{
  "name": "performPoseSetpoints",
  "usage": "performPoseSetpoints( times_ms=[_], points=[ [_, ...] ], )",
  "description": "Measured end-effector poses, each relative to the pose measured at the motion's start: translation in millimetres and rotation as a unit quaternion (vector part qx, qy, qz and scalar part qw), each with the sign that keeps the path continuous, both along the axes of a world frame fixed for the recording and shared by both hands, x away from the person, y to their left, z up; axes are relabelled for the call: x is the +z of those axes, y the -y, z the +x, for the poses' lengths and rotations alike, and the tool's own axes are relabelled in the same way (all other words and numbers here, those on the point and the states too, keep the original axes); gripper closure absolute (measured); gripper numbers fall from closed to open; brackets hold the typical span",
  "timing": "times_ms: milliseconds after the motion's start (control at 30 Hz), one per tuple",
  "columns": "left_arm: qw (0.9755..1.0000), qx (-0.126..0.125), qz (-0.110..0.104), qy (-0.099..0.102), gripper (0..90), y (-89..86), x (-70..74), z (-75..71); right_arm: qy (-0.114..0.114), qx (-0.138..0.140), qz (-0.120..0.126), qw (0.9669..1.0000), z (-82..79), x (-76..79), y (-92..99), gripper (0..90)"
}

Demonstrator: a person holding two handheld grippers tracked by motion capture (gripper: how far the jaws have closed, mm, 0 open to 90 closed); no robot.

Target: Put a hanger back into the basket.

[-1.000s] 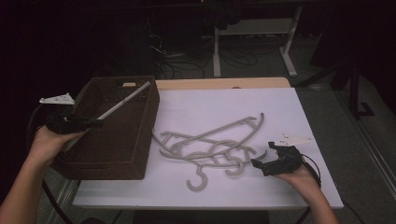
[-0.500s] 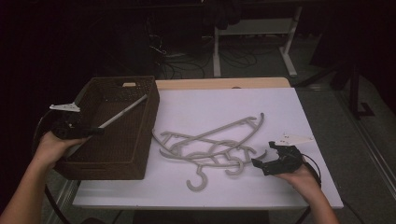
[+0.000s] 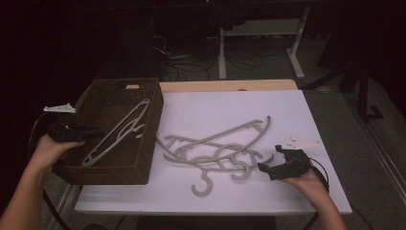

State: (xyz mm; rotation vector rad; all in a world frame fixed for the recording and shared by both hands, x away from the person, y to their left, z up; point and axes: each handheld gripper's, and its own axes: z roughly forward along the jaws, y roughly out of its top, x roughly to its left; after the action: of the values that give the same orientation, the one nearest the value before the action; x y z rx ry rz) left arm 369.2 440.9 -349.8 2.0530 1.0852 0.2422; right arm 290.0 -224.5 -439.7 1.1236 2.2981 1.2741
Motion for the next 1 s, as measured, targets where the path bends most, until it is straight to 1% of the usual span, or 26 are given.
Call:
performPoseSetpoints(
  times_ms=[100, 233, 300, 433, 500, 567, 700, 767, 833, 1000],
  points=[
    [0.9998, -0.003, -0.015, 0.010, 40.7, 2.3, 3.3, -0.8, -0.001, 0.000, -0.001, 1.0000, -0.4, -0.2, 0.2, 0.9],
    [0.9991, -0.014, -0.034, 0.021, 33.4, 10.0, 8.9, -2.7, 0.001, 0.000, -0.001, 1.0000, -0.8, 0.3, -0.6, 0.9],
    [0.9987, -0.023, -0.040, 0.023, 30.0, 15.4, 11.8, -2.6, 0.001, 0.001, -0.003, 1.0000, -0.8, 0.2, -0.8, 0.9],
    [0.9977, -0.037, -0.047, 0.032, 23.4, 27.9, 18.7, -2.4, 0.002, -0.001, -0.002, 1.0000, -0.6, 0.9, -0.1, 0.9],
    [0.9966, -0.045, -0.056, 0.039, 21.4, 34.3, 22.9, -3.0, 0.002, -0.001, -0.001, 1.0000, -0.3, 1.3, -0.2, 0.9],
    [0.9957, -0.051, -0.062, 0.045, 18.5, 41.6, 27.4, -4.2, 0.003, 0.001, -0.001, 1.0000, 0.0, 1.8, -0.8, 0.9],
    [0.9946, -0.062, -0.065, 0.052, 13.7, 58.0, 33.6, -8.1, 0.003, 0.004, -0.001, 1.0000, 0.7, 2.2, -1.0, 0.9],
    [0.9937, -0.070, -0.066, 0.058, 12.8, 68.8, 37.0, -11.5, 0.001, 0.004, -0.002, 1.0000, 1.0, 1.6, -0.9, 0.9],
    [0.9923, -0.077, -0.073, 0.064, 11.3, 78.4, 40.1, -14.1, 0.000, 0.006, -0.002, 1.0000, 1.0, 1.7, -1.3, 0.9],
    [0.9900, -0.094, -0.079, 0.070, 8.8, 100.8, 46.1, -18.5, 0.002, 0.009, -0.002, 1.0000, 1.2, 1.5, -1.8, 0.9]
  ],
)
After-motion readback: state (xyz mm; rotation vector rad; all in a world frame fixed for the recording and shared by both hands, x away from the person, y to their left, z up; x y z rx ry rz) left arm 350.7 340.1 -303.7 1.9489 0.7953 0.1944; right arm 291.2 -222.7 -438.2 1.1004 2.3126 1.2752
